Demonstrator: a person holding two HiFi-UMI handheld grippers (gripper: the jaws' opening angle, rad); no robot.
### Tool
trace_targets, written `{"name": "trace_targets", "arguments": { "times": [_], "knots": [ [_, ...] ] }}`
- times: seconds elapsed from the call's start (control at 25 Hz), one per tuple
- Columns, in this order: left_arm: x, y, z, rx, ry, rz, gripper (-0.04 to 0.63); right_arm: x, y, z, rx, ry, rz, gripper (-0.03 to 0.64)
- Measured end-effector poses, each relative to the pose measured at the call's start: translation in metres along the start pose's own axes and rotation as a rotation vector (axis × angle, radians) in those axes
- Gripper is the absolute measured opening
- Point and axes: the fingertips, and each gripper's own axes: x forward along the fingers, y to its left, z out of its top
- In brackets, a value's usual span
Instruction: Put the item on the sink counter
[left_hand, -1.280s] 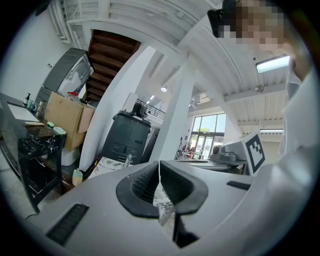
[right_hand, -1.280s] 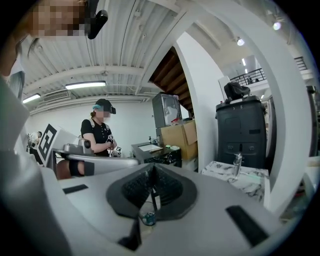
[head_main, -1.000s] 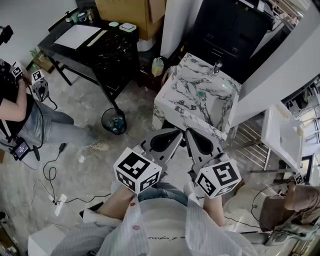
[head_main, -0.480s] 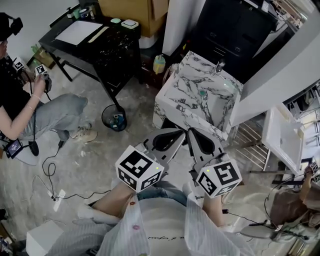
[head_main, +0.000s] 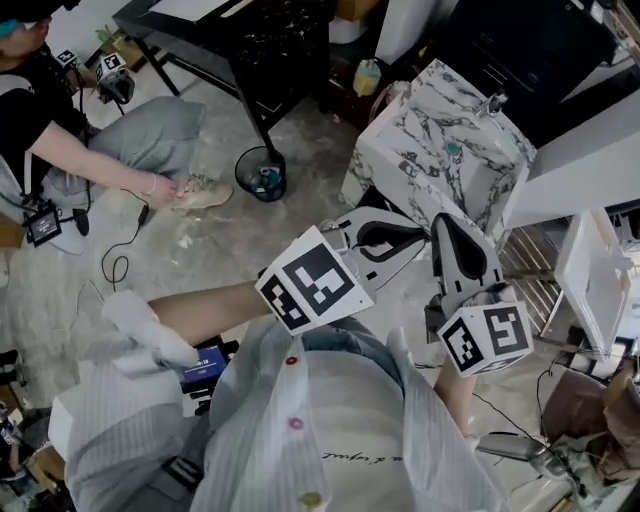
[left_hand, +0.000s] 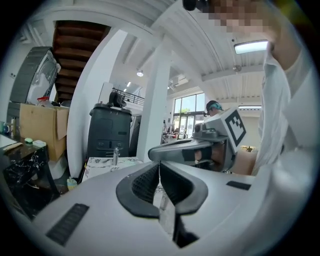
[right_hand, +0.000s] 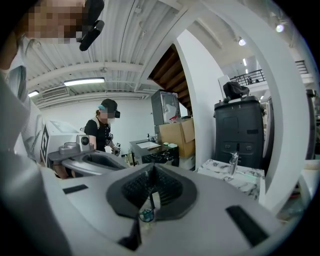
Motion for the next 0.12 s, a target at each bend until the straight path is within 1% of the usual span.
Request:
{"name": "trace_targets", "arguments": {
  "times": [0.12],
  "knots": [
    [0.0061, 0.005, 0.0052, 0.008, -0.017, -0.027, 0.021, -0.0034, -0.0107, 0.0076, -0.023, -0.011, -0.031, 0.008]
  ]
}}
